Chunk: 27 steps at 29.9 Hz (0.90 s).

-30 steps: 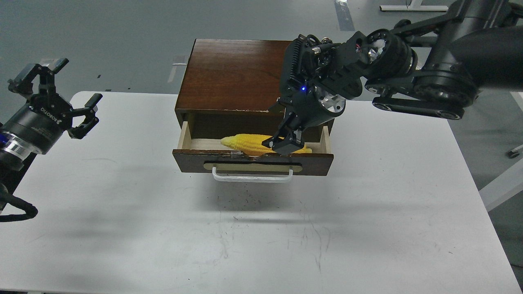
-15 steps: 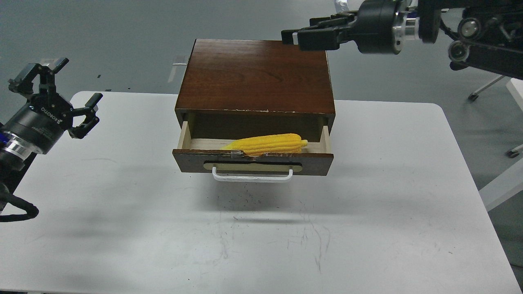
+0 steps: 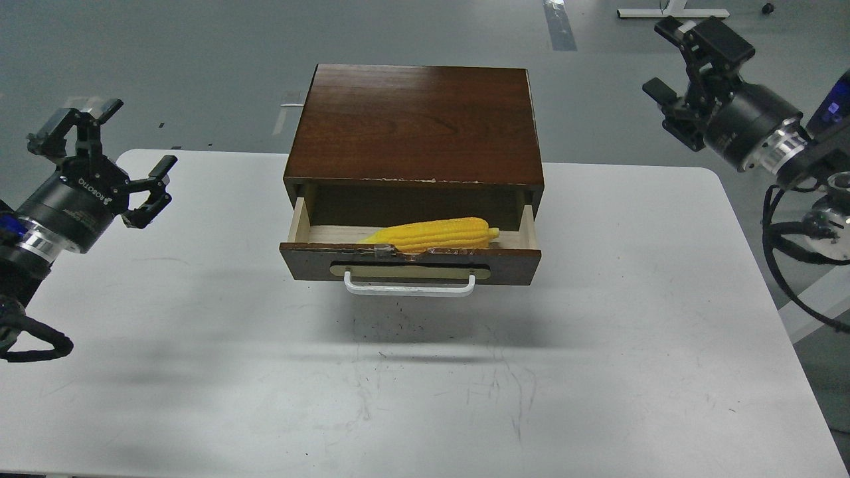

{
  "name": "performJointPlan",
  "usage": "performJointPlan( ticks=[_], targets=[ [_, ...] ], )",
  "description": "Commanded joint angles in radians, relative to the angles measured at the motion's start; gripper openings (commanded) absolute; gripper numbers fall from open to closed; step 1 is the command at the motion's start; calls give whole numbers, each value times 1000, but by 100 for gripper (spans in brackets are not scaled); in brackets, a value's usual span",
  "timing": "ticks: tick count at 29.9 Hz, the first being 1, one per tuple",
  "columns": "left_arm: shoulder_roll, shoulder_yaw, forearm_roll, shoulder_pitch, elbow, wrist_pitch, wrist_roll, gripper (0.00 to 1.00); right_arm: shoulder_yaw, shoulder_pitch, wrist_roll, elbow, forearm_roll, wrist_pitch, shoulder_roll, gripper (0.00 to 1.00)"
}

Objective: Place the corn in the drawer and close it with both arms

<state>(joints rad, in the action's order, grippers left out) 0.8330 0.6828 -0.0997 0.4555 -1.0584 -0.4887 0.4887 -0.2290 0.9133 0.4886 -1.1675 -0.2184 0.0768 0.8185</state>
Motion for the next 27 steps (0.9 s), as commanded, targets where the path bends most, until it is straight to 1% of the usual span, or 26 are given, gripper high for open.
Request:
performJointPlan(
  ticks=[1,3,4,6,8,13,16,18,22,24,27],
  targets=[
    [5,0,0,0,0,0,0,98,-47,-99,0,47,124,12,-44,97],
    [6,0,-2,0,0,0,0,98,-53,-129,0,75,187,20,-64,97],
    [8,0,-2,2,1,0,0,98,-53,-146,0,89,220,40,-71,97],
    [11,1,-2,5,1,0,0,98,-53,-168,0,110,237,81,-94,97],
    [17,0,-6,15,1,0,0,98,-55,-180,0,123,237,95,-110,97],
    [98,6,-155,66,-15,0,0,98,-58,-202,0,140,237,97,-130,97],
    [147,6,-227,129,-44,0,0,98,-58,-205,0,141,237,98,-130,97],
    [191,6,-282,207,-92,0,0,98,-58,-205,0,141,237,97,-130,97],
    [228,9,-386,310,-176,0,0,98,-56,-208,0,141,235,97,-130,97],
    [235,17,-474,380,-254,0,0,98,-58,-208,0,141,235,97,-130,97],
    [227,18,-615,419,-353,0,0,97,-58,-208,0,141,235,95,-130,97]
  ],
)
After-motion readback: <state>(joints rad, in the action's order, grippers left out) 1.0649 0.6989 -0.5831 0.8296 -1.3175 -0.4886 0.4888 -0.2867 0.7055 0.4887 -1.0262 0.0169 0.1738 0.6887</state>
